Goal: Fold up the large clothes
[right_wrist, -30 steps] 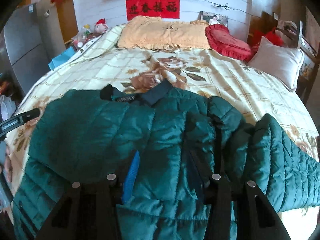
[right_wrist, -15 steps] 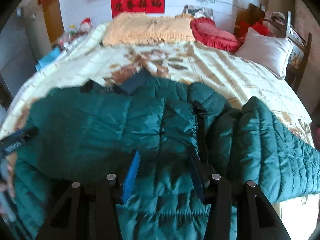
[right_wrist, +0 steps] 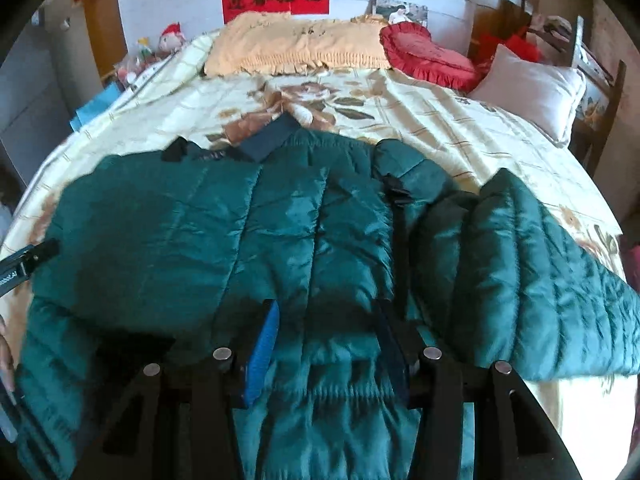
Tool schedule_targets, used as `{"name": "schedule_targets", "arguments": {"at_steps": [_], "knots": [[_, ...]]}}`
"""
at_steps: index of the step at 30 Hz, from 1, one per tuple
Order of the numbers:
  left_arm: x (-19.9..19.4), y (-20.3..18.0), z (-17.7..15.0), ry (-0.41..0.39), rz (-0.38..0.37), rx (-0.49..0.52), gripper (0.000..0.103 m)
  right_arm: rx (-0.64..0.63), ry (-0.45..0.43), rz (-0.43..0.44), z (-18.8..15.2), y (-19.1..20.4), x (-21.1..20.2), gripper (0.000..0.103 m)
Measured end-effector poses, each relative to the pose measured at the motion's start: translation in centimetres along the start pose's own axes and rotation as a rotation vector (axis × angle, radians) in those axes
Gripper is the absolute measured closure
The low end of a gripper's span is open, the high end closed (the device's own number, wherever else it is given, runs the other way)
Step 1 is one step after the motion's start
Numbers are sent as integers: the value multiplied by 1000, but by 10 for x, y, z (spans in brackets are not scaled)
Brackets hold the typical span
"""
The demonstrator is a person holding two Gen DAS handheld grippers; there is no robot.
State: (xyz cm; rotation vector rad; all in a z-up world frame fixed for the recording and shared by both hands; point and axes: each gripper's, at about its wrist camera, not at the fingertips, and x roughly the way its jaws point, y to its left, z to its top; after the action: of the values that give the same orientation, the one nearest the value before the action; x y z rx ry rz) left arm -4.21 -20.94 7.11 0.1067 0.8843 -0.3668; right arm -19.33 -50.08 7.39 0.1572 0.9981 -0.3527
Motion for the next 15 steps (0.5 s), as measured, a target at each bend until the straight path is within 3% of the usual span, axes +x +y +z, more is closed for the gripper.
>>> {"name": "schedule_targets", "arguments": {"at_steps": [4,11,13,15], "knots": [[-23,-18,-6,-48,-19,30,29,-10,-36,0,-13,-5,-27,52],[-41,-50,-16,-54,-66,59,29,25,-63,18,-33,-18,-56,50],[-44,-58,-19,-56,-73,71,29,42,-68,17,-37,-26,-61,39],[-47,-65,-21,-59,-81,80,29,65,-79,14,-40,-36,-66,37]]}}
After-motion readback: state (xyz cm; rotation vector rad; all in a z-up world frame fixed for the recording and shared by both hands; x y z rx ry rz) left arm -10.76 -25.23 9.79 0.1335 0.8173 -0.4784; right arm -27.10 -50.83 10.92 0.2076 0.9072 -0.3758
